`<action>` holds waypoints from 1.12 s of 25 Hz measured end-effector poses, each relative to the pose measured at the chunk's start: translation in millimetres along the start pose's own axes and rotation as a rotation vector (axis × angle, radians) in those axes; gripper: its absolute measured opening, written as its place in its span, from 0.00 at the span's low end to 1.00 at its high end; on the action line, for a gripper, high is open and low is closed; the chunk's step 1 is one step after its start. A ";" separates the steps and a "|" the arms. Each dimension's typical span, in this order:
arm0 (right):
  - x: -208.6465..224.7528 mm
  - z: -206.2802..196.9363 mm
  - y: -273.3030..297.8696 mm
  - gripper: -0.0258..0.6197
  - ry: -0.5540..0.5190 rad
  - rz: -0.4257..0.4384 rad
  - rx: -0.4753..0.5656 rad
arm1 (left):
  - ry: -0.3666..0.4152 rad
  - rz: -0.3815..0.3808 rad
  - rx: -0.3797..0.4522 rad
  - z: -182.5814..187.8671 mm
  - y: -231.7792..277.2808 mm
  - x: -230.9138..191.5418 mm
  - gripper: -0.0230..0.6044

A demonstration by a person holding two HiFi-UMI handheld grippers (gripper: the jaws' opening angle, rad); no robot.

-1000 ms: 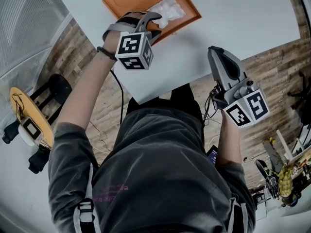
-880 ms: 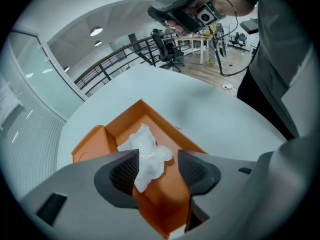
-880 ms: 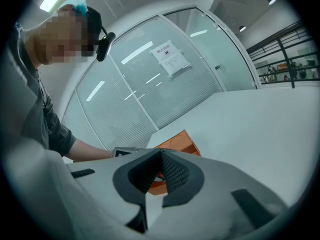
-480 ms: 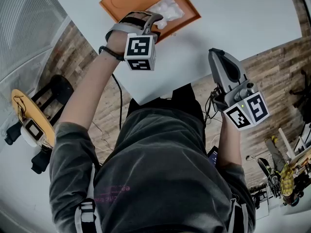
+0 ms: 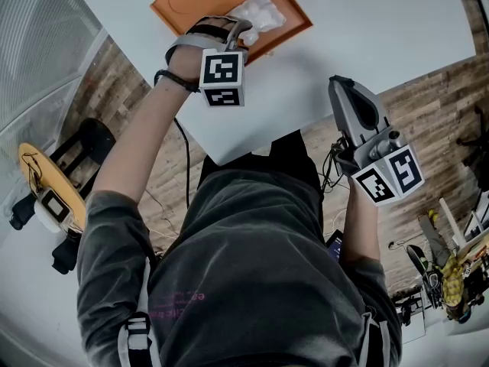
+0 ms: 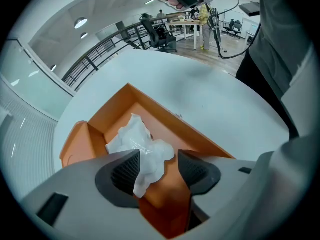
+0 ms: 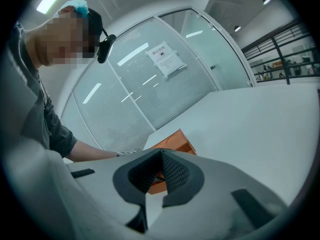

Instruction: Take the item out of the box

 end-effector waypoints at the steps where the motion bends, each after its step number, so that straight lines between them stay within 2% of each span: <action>1: 0.2 -0.1 -0.5 0.04 0.001 -0.001 0.000 | 0.000 -0.001 -0.001 0.2 0.2 -0.2 0.43; 7: 1.8 -2.7 -0.8 0.04 0.005 -0.001 0.001 | 0.015 0.001 -0.011 1.6 4.3 1.6 0.40; 19: 3.8 -7.0 0.9 0.04 0.009 -0.004 -0.005 | 0.020 0.032 -0.024 4.2 10.4 3.0 0.25; 24: 3.5 -5.3 0.4 0.04 0.005 0.001 -0.007 | -0.004 0.051 -0.007 7.1 4.6 -0.7 0.14; 28: 0.4 -2.2 3.3 0.05 -0.004 0.009 -0.007 | -0.041 0.060 0.016 9.4 -3.6 -4.3 0.13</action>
Point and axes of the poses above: the fingertips, and each gripper's own axes: y forward along the fingers, x to its right, z out of its top, the point moved 5 cm from there along -y, backward along the fingers, and after that the axes turned 15 degrees about z, right-handed, at the moved point
